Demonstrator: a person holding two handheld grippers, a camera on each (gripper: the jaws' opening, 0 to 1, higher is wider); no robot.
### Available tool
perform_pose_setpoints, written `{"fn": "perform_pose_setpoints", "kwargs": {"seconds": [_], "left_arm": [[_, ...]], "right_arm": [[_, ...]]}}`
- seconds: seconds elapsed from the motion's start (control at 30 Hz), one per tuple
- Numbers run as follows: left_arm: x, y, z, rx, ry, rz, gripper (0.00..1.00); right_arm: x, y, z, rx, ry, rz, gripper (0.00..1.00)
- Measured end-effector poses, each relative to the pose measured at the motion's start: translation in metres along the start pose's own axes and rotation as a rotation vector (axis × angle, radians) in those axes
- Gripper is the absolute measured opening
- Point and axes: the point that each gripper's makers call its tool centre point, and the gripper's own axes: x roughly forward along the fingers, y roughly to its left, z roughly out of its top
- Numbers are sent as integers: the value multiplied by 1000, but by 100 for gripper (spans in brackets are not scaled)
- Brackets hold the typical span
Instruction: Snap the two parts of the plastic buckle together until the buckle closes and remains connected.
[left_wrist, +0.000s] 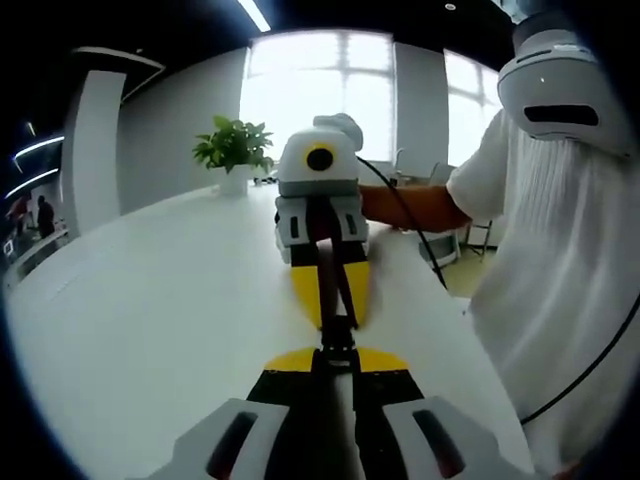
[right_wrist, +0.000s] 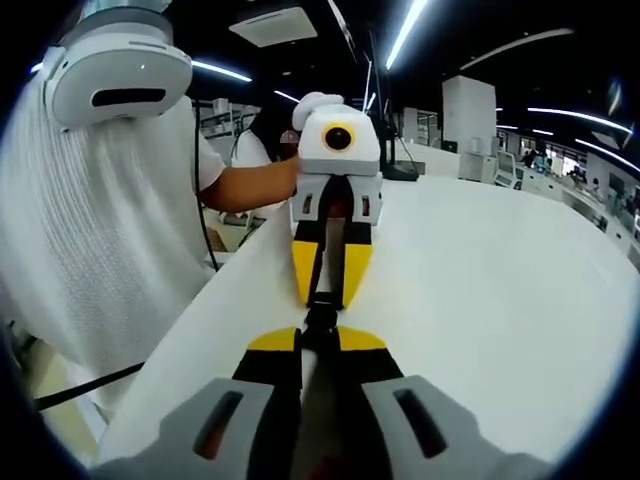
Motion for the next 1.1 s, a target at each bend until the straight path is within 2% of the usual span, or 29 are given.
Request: {"fn": "perform_pose_setpoints", "kwargs": {"seconds": [0.2, 0.23, 0.3, 0.53, 0.73, 1.1], "left_arm": [[1, 0, 0, -4, -12, -10, 9], [3, 0, -5, -36, 12, -8, 9], [4, 1, -1, 2, -5, -18, 9], [6, 0, -2, 0, 10, -9, 10], [4, 2, -4, 6, 22, 12, 10], [4, -1, -2, -5, 0, 20, 11]], "right_arm": [[2, -1, 1, -4, 8, 11, 10], [5, -3, 4, -23, -1, 2, 10], [6, -1, 4, -12, 8, 15, 10], [5, 1, 5, -8, 2, 4, 11], [5, 5, 5, 1, -4, -46, 12], [6, 13, 5, 3, 10, -119, 12]]}}
